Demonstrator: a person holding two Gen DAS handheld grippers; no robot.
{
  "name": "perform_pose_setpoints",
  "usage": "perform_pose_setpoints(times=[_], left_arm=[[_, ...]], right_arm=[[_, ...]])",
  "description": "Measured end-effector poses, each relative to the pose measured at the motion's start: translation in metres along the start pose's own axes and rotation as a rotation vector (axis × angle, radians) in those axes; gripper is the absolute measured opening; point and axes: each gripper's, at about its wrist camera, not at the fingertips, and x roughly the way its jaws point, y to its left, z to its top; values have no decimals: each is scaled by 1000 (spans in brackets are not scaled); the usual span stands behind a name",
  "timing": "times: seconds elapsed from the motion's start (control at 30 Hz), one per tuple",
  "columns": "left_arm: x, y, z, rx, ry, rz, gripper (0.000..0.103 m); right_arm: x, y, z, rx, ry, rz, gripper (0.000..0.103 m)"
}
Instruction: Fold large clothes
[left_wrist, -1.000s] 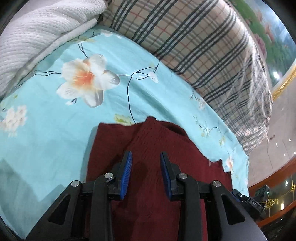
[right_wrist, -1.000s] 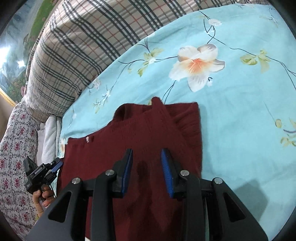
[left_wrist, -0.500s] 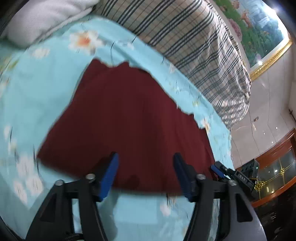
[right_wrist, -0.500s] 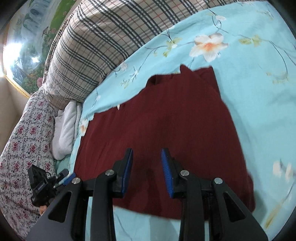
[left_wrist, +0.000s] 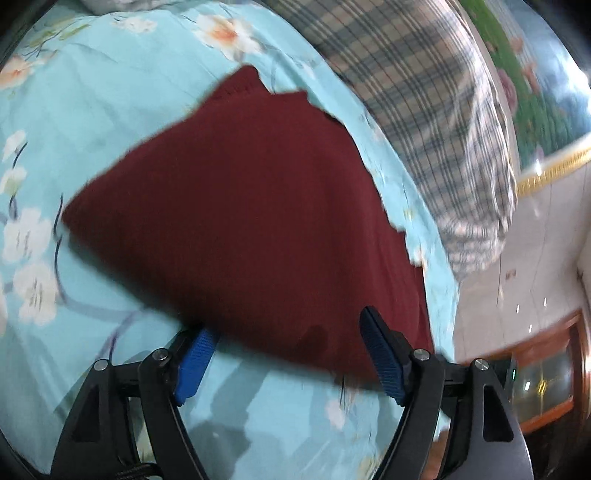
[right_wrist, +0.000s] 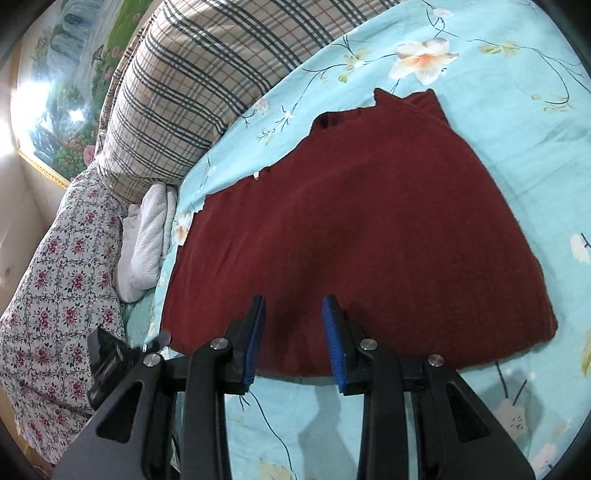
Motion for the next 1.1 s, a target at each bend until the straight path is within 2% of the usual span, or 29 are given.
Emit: perform_pose_setpoints(times=[0.1,0.13,0.2,0.27,0.37,0.47,0.5,0.53,0.6,0.77,0.8,0.83,0.9,1.03,1.1], left_arm=[[5,3,16,-42,-71,8,77],[6,3,20,-42,-91,20,73],[11,2,28,-19,-103,61,60],[15,6,33,-17,-101,82,33],[14,20,37,-56,-92,34,19],[12,19,38,-43,-94,21,15],[11,16,37,-29,-96,25,15],[9,13,37,-16,-99,27,14],[7,5,38,2,-105,22,14],[-3,-14,41,66,-119,3,12],[-5,-20,41,85,-123,0,12],[-8,-28,41,109,-128,-4,12],[-12,-46,40,159,-134,-12,12],[-10,-94,35,275,-132,-32,12],[-4,-126,28,367,-124,-31,12]], right_arm=[[3,3,-1,0,5,3,33],[3,3,-1,0,7,3,33],[5,6,-2,-4,11,8,33],[8,12,-1,-12,14,13,33],[14,24,4,-39,19,30,33],[31,47,16,-96,27,48,33],[41,58,22,-127,40,57,30],[48,64,25,-145,52,58,23],[72,80,33,-184,94,34,16],[120,97,36,-241,188,10,15],[128,96,34,-242,208,-2,12],[137,94,32,-244,236,-21,5],[151,85,28,-233,274,-8,0],[153,83,28,-223,306,33,0],[146,76,32,-174,314,79,0]])
